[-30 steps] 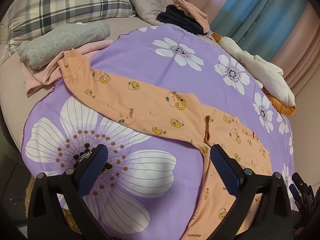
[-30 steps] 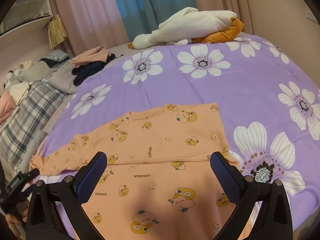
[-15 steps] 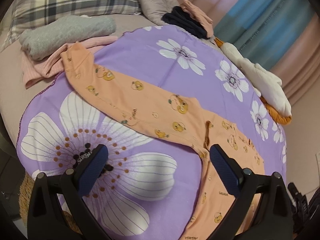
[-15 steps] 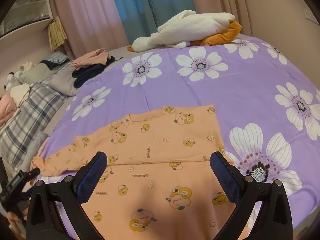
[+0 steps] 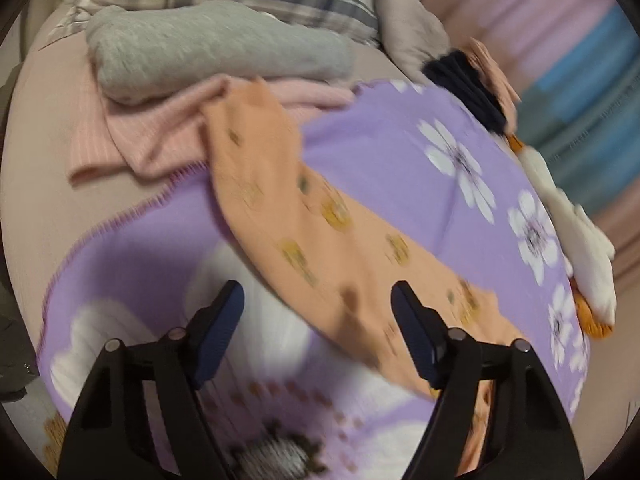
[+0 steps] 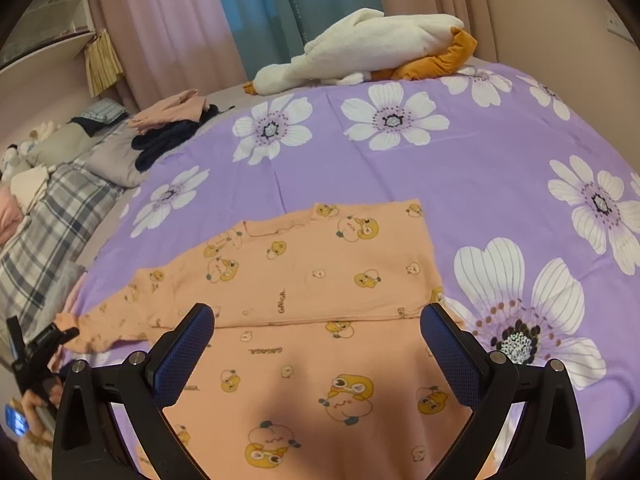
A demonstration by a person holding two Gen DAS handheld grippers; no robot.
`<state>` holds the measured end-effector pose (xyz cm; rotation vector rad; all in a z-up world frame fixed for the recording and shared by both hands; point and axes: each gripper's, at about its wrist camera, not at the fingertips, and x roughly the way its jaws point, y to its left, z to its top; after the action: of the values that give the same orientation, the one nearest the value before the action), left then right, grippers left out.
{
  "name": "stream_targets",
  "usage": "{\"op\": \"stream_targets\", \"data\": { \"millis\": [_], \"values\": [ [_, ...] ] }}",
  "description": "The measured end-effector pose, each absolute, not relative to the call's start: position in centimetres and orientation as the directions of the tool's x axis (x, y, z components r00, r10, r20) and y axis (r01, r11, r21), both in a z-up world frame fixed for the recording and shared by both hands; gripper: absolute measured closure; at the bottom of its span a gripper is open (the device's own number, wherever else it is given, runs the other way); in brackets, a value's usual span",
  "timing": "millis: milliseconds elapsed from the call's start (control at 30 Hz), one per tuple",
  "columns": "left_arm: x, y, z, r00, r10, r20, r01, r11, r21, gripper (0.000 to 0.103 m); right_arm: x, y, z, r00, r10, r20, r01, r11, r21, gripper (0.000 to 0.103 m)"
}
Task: Fold small clothes
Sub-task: 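Close the left tool on the sleeve cuff and lift it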
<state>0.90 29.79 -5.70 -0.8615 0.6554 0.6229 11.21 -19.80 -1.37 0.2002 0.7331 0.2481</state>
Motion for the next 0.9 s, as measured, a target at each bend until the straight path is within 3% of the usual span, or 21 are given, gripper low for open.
{"op": "stream_targets", "data": {
  "millis": [100,233,300,367,400,467,633,733,900],
  "values": [
    [0.8,31.7,-5.9,0.665,0.23,-0.71,-0.715,0.47,-0.517,0.032,11.5,-19.9,-1.6,0.712,0.288,-0.641,-0.144,0.953,0.268,0.001],
    [0.9,33.7,-6.4,0.673,0.235,-0.701,-0.718,0.435,-0.543,0.05,11.9,-19.6,-2.0,0.699,0.29,-0.653,-0.146,0.953,0.267,0.001],
    [0.9,34.3,-6.7,0.685,0.236,-0.689,-0.711,0.419,-0.564,0.062,12.0,-19.3,-2.1,0.696,0.292,-0.655,-0.152,0.953,0.263,0.001],
    [1.0,34.6,-6.9,0.684,0.236,-0.69,-0.715,0.404,-0.57,0.093,12.0,-19.1,-2.2,0.693,0.292,-0.659,-0.154,0.953,0.261,0.001],
    [1.0,34.6,-6.8,0.672,0.255,-0.696,-0.73,0.39,-0.562,0.1,12.1,-19.1,-2.3,0.692,0.293,-0.66,-0.155,0.953,0.261,0.001],
    [1.3,34.0,-6.0,0.656,0.302,-0.691,-0.746,0.4,-0.533,0.1,12.1,-18.9,-2.4,0.687,0.295,-0.664,-0.158,0.953,0.26,0.001],
    [2.4,30.9,-0.9,0.724,0.379,-0.576,-0.682,0.518,-0.516,0.1,12.1,-18.6,-2.4,0.683,0.306,-0.663,-0.169,0.95,0.264,0.001],
    [3.5,29.4,1.5,0.764,0.321,-0.559,-0.631,0.55,-0.546,0.101,11.8,-18.8,-2.1,0.691,0.312,-0.652,-0.175,0.947,0.268,0.001],
    [5.3,24.3,5.3,0.866,0.216,-0.451,-0.472,0.649,-0.597,0.101,11.7,-19.5,-2.0,0.698,0.318,-0.641,-0.164,0.943,0.289,0.001]
  ]
}}
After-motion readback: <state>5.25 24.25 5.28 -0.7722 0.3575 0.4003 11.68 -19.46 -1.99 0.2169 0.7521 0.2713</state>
